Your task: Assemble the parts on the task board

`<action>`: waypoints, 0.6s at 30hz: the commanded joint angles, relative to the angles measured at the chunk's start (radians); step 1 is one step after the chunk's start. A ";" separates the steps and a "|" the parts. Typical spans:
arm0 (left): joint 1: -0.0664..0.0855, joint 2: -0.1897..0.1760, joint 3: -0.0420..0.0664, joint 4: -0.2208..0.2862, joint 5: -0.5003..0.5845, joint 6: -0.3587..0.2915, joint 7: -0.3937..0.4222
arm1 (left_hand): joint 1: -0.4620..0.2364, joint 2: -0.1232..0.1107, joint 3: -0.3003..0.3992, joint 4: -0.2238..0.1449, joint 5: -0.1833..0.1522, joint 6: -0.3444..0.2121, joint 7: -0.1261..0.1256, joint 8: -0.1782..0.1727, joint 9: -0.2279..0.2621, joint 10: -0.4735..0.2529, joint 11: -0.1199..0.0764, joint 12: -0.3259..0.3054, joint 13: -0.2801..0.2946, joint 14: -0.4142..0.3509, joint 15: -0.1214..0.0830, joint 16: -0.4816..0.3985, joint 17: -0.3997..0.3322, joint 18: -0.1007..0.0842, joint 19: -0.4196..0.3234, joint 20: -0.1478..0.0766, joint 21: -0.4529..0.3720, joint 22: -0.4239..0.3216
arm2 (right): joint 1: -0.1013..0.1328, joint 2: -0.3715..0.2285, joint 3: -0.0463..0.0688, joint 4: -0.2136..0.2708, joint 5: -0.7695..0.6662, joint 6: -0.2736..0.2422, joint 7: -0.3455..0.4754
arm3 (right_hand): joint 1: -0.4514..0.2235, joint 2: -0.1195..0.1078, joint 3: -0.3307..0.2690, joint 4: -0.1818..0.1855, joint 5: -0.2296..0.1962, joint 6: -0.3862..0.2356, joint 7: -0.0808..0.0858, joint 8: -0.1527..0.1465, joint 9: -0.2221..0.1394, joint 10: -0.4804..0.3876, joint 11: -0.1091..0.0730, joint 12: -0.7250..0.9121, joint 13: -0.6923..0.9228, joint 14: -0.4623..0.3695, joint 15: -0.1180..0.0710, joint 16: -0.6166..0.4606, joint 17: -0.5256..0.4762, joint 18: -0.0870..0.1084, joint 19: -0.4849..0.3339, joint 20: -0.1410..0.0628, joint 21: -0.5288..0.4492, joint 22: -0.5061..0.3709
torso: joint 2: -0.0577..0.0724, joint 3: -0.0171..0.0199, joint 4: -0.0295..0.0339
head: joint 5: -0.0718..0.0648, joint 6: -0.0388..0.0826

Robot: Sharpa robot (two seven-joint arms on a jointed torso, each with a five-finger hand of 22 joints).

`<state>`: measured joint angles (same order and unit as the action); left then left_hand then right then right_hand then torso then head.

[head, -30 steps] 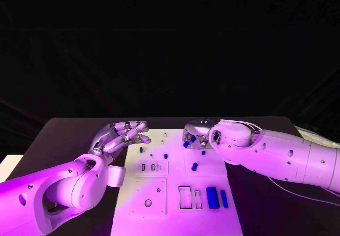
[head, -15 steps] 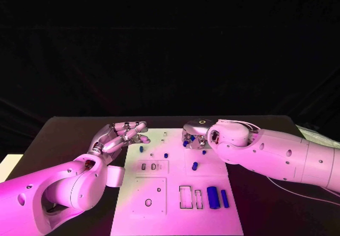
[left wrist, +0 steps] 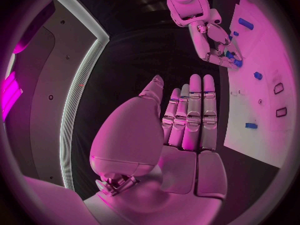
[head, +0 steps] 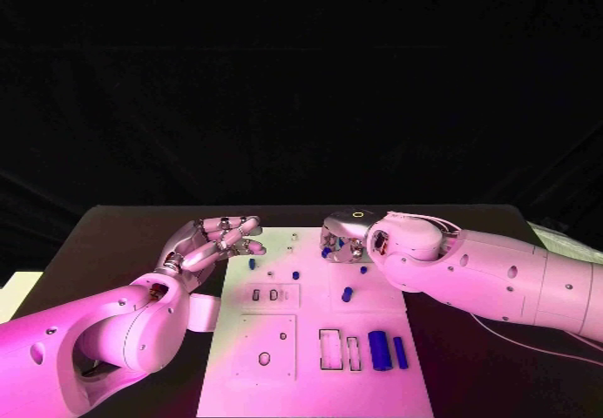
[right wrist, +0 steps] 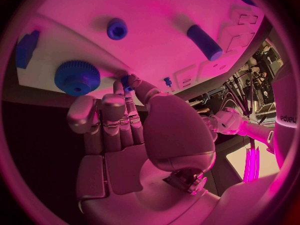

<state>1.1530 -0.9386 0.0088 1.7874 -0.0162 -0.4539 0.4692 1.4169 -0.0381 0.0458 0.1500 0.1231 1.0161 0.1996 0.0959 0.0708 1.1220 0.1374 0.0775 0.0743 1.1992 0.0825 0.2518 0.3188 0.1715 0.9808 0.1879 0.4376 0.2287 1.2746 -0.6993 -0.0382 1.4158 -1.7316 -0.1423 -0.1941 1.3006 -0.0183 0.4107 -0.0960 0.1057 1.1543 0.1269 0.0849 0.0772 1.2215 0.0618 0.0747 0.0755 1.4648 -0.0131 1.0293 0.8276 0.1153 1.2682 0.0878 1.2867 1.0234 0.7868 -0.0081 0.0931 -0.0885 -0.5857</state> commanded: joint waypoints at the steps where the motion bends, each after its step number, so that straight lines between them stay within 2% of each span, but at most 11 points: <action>1: 0.001 -0.001 0.001 -0.001 -0.005 0.023 -0.001 | 0.002 0.008 -0.002 -0.006 -0.002 0.001 0.006 -0.004 -0.001 0.001 0.007 -0.002 0.000 -0.007 0.002 -0.006 0.002 0.007 -0.004 0.003 0.003 0.001 | 0.000 0.004 0.001 0.014 0.011 -0.137 -0.025 | 0.007 0.014 0.012 0.005 -0.007 0.009 -0.004 0.004 0.019 0.006 0.000 -0.002 0.000 0.033 -0.006 0.024 0.024 -0.014 0.018 0.000 0.018 0.026 | 0.001 -0.0002 0.0023 | 0.003 0.006; 4: 0.001 -0.004 0.001 -0.002 -0.005 0.024 -0.003 | 0.003 0.009 -0.002 -0.007 -0.002 0.001 0.006 -0.004 -0.001 0.000 0.007 -0.002 0.000 -0.007 0.002 -0.006 0.002 0.007 -0.004 0.003 0.003 0.002 | 0.001 0.017 0.002 0.010 0.012 -0.170 -0.047 | 0.007 0.009 0.021 0.008 -0.005 0.008 -0.003 0.001 0.021 0.005 0.002 -0.006 -0.001 0.033 -0.005 0.038 0.036 -0.016 0.022 0.001 0.028 0.041 | 0.001 -0.0001 0.0034 | 0.006 0.010; 9: 0.001 -0.008 0.001 -0.003 -0.005 0.027 -0.005 | 0.004 0.010 -0.001 -0.007 -0.002 0.001 0.006 -0.004 -0.001 0.000 0.007 -0.003 0.000 -0.007 0.002 -0.007 0.003 0.007 -0.004 0.003 0.003 0.002 | 0.004 0.044 0.003 -0.015 0.011 -0.191 -0.066 | 0.004 0.005 0.029 0.014 -0.004 0.006 0.000 -0.002 0.023 0.002 0.005 -0.010 -0.003 0.030 -0.004 0.045 0.040 -0.017 0.021 0.002 0.034 0.046 | 0.003 -0.0002 0.0038 | 0.009 0.010; 12: 0.001 -0.010 0.001 -0.003 -0.005 0.027 -0.006 | 0.005 0.011 -0.001 -0.008 -0.002 0.001 0.006 -0.005 -0.001 0.000 0.007 -0.003 0.000 -0.007 0.002 -0.007 0.004 0.007 -0.005 0.003 0.003 0.002 | 0.005 0.062 0.003 -0.034 0.009 -0.202 -0.072 | 0.004 0.003 0.032 0.015 -0.003 0.005 0.000 -0.003 0.024 0.000 0.005 -0.011 -0.004 0.029 -0.003 0.047 0.040 -0.017 0.020 0.003 0.035 0.048 | 0.005 -0.0020 0.0081 | 0.011 0.009; 18: 0.001 -0.014 0.001 0.000 -0.005 0.028 -0.007 | 0.005 0.012 -0.001 -0.009 -0.002 0.001 0.006 -0.005 -0.001 0.000 0.007 -0.004 0.001 -0.008 0.002 -0.008 0.004 0.007 -0.005 0.003 0.003 0.002 | 0.006 0.104 0.003 -0.071 0.007 -0.209 -0.074 | 0.004 0.003 0.032 0.015 -0.003 0.005 0.001 -0.004 0.024 0.000 0.006 -0.011 -0.004 0.029 -0.003 0.048 0.041 -0.017 0.020 0.003 0.036 0.048 | 0.011 -0.0046 0.0167 | 0.003 0.011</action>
<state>1.1532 -0.9532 0.0087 1.7842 -0.0164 -0.4475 0.4606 1.4221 -0.0329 0.0430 0.1472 0.1231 1.0161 0.1996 0.0959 0.0709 1.1220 0.1374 0.0775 0.0743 1.1993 0.0825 0.2477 0.3218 0.1714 0.9809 0.1879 0.4376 0.2292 1.2806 -0.6000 -0.0350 1.3503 -1.7185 -0.3227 -0.2507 1.3032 -0.0161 0.4293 -0.0936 0.0962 1.1548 0.1266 0.0841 0.0766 1.2215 0.0619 0.0707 0.0722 1.4647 -0.0129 1.0731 0.8672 0.1154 1.2826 0.0878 1.3169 1.0706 0.7940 -0.0110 0.1043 -0.0826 -0.5760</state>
